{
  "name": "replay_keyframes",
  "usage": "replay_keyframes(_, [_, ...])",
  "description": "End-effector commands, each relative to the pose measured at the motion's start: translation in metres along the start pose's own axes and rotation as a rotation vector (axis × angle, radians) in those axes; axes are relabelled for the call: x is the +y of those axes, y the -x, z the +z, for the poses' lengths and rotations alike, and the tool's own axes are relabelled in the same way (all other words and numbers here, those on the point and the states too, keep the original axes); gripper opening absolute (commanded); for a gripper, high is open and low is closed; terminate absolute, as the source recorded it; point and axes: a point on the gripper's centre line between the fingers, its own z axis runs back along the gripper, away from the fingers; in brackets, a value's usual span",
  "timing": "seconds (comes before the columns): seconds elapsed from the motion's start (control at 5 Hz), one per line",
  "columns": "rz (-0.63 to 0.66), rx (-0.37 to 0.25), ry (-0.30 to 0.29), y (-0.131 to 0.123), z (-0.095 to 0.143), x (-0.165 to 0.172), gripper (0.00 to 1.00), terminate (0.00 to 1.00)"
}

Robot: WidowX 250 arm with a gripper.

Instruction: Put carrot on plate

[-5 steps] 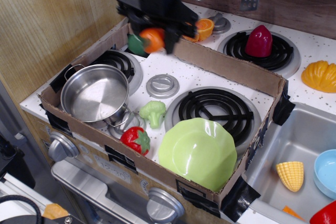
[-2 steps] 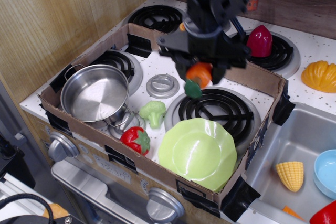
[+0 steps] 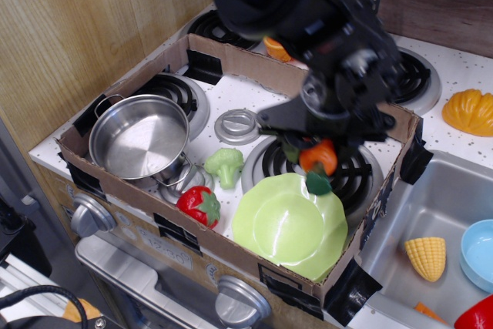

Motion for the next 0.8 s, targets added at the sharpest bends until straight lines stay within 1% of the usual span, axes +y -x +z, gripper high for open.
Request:
replay_keyframes(0.0, [0.012, -0.03, -0.074, -0.001, 0.017, 0.006, 0.0, 0.0])
replay_keyframes(0.2, [0.022, -0.042, -0.073, 0.008, 0.016, 0.013, 0.0, 0.0])
replay_keyframes(0.4, [0.032, -0.059, -0.03, 0.015, 0.011, 0.015, 0.0, 0.0])
replay_keyframes(0.6, [0.041, -0.075, 0.011, 0.02, 0.006, 0.014, 1.0, 0.0])
